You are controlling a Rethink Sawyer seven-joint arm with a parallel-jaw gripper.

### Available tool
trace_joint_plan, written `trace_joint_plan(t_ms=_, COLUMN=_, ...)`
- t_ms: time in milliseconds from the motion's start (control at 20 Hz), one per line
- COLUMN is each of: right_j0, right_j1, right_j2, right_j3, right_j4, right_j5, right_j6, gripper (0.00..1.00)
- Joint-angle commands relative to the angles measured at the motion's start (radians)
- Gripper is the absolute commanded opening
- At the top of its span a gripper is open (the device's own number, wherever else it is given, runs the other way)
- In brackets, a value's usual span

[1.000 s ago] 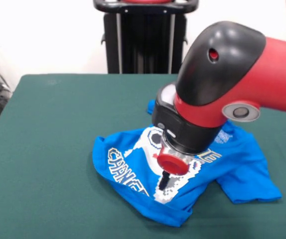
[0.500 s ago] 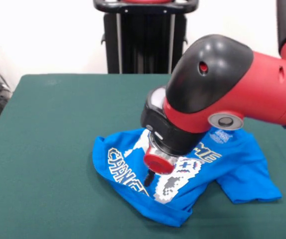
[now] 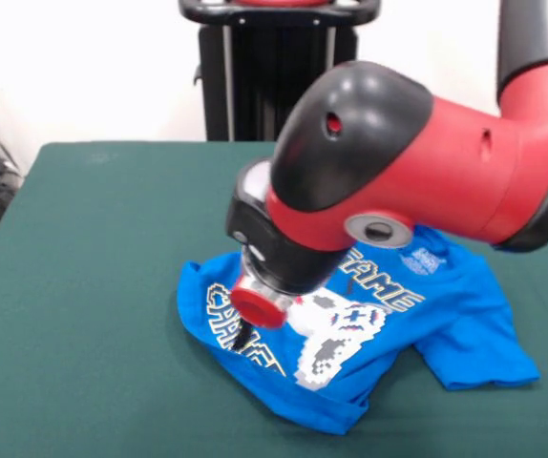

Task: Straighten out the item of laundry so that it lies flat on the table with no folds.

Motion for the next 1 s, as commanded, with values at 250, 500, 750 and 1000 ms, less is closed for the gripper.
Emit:
trace_joint_plan(t_ms=250, right_j0=-0.057, right_j1=-0.040, right_j2=0.099, right_j3=0.043, right_j4=0.020, right_j5=-0.063, right_j6=-0.231, gripper=1.00)
trace_joint_plan(t_ms=500, right_j0=-0.058, right_j1=-0.060, right_j2=0.114, right_j3=0.071, right_j4=0.022, right_j5=-0.111, right_j6=-0.242, gripper=1.00)
trace_joint_plan(t_ms=750, right_j0=-0.045, right_j1=-0.064, right_j2=0.130, right_j3=0.080, right_j4=0.031, right_j5=-0.117, right_j6=-0.216, gripper=1.00)
trace_joint_plan(t_ms=1000, right_j0=-0.045, right_j1=-0.067, right_j2=0.149, right_j3=0.087, right_j4=0.048, right_j5=-0.115, right_j6=-0.176, gripper=1.00)
